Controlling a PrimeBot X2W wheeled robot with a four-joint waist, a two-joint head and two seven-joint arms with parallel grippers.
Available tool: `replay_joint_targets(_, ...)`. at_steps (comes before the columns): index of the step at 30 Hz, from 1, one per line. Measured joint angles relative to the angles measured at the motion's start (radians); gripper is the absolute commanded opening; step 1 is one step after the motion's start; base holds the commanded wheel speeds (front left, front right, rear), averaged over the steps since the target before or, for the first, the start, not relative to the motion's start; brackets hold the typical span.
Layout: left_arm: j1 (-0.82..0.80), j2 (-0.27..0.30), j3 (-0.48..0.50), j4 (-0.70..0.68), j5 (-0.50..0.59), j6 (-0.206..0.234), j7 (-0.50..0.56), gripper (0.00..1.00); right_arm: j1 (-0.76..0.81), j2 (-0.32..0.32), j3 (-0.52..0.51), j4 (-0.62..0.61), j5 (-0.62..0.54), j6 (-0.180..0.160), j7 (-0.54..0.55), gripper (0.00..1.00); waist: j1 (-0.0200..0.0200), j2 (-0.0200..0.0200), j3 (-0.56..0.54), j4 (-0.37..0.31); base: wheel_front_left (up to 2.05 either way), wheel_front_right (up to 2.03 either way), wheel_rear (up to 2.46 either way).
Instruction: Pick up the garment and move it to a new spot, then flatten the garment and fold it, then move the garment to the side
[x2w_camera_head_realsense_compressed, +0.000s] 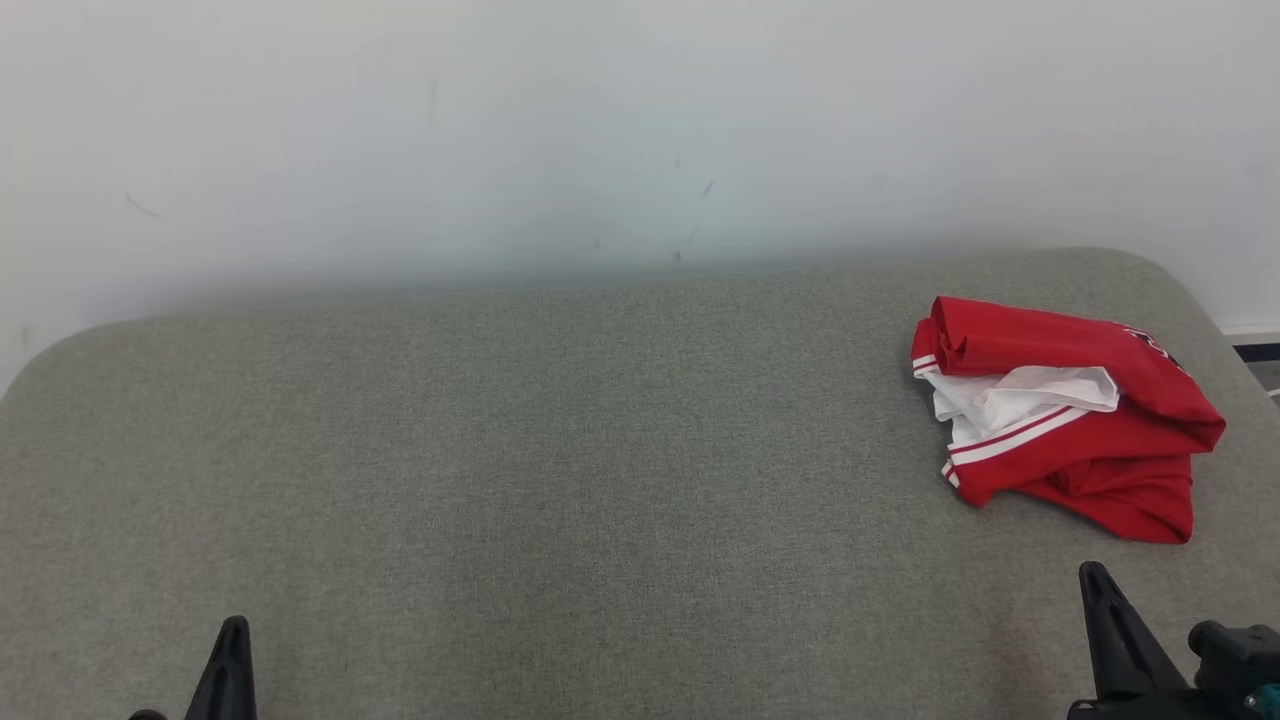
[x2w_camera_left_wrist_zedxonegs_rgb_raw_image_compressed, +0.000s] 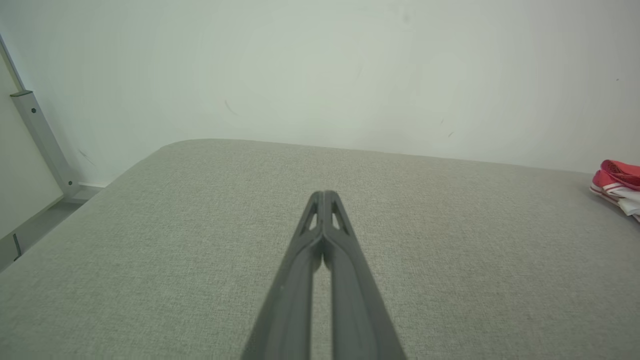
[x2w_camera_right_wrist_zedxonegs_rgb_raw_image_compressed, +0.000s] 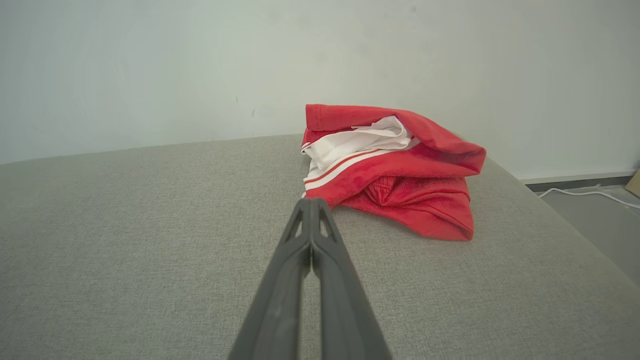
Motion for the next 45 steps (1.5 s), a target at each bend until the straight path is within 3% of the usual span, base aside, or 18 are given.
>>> replay_joint_targets(7, -0.003, -0.01, 0.014, 0.019, -0.057, -0.013, 0.022, 0.0, -0.004, 0.012, -0.016, 0.016, 0.067, 0.012, 0.017, 0.0, -0.0001, 0.0, 0.003, -0.001, 0.0, 0.0, 0.0)
replay_joint_targets(45, -0.076, -0.073, 0.103, 0.099, -0.623, -0.098, 0.157, 0.0, -0.095, 0.106, -0.1, 0.122, 0.558, 0.105, 0.114, 0.0, 0.0001, 0.0, 0.019, -0.006, 0.0, 0.0, 0.0)
